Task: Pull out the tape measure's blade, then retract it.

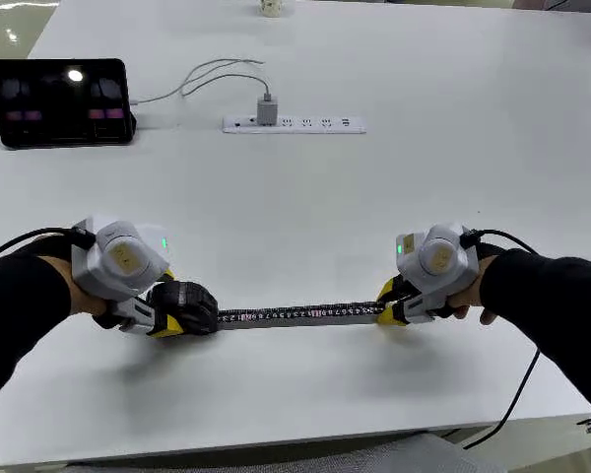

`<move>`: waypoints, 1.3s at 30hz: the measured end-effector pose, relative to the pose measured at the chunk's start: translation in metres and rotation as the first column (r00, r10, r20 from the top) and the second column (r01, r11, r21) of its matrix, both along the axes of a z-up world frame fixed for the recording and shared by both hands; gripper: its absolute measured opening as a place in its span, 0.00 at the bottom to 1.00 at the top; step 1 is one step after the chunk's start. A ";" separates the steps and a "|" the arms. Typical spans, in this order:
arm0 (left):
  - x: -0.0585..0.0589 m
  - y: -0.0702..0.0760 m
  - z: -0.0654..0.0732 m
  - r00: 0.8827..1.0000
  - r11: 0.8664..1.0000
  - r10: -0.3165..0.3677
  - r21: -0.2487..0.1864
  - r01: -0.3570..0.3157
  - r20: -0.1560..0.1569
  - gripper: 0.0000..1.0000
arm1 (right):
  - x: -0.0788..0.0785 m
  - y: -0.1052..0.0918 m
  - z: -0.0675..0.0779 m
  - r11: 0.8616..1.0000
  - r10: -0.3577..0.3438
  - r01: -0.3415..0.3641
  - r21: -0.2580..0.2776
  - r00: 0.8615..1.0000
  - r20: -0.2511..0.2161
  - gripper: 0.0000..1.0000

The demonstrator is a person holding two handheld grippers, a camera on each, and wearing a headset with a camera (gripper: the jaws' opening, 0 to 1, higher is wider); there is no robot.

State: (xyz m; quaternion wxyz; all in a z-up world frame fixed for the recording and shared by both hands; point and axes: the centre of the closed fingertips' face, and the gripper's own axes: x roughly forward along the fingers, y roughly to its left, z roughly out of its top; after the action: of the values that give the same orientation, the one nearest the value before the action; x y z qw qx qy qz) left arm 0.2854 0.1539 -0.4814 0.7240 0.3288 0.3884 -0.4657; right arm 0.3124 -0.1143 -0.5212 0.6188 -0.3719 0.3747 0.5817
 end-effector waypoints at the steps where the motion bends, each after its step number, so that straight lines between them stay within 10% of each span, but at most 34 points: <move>1: 0.000 0.001 0.000 1.000 1.000 0.002 -0.001 -0.002 0.000 0.41 | -0.001 -0.001 0.000 1.000 0.009 -0.009 -0.007 1.000 0.004 0.13; 9: -0.004 0.011 0.005 0.999 0.999 0.035 -0.028 -0.035 -0.003 0.47 | 0.000 -0.011 0.003 0.999 0.019 -0.018 -0.038 0.999 0.027 0.15; 24: -0.003 0.014 0.019 0.987 0.976 0.159 -0.149 -0.157 0.004 0.60 | 0.008 -0.015 0.022 0.985 -0.159 0.155 0.073 0.985 0.059 0.25; 39: 0.001 0.035 0.029 0.926 0.886 0.378 -0.291 -0.360 0.008 0.72 | 0.009 -0.032 0.041 0.895 -0.400 0.378 0.237 0.915 0.051 0.39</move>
State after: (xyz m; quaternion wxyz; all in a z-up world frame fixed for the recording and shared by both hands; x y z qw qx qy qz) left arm 0.2864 0.1892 -0.4519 0.8510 0.1562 0.3492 -0.3597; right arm 0.3216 -0.1461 -0.4799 0.7779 -0.2459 0.3432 0.4653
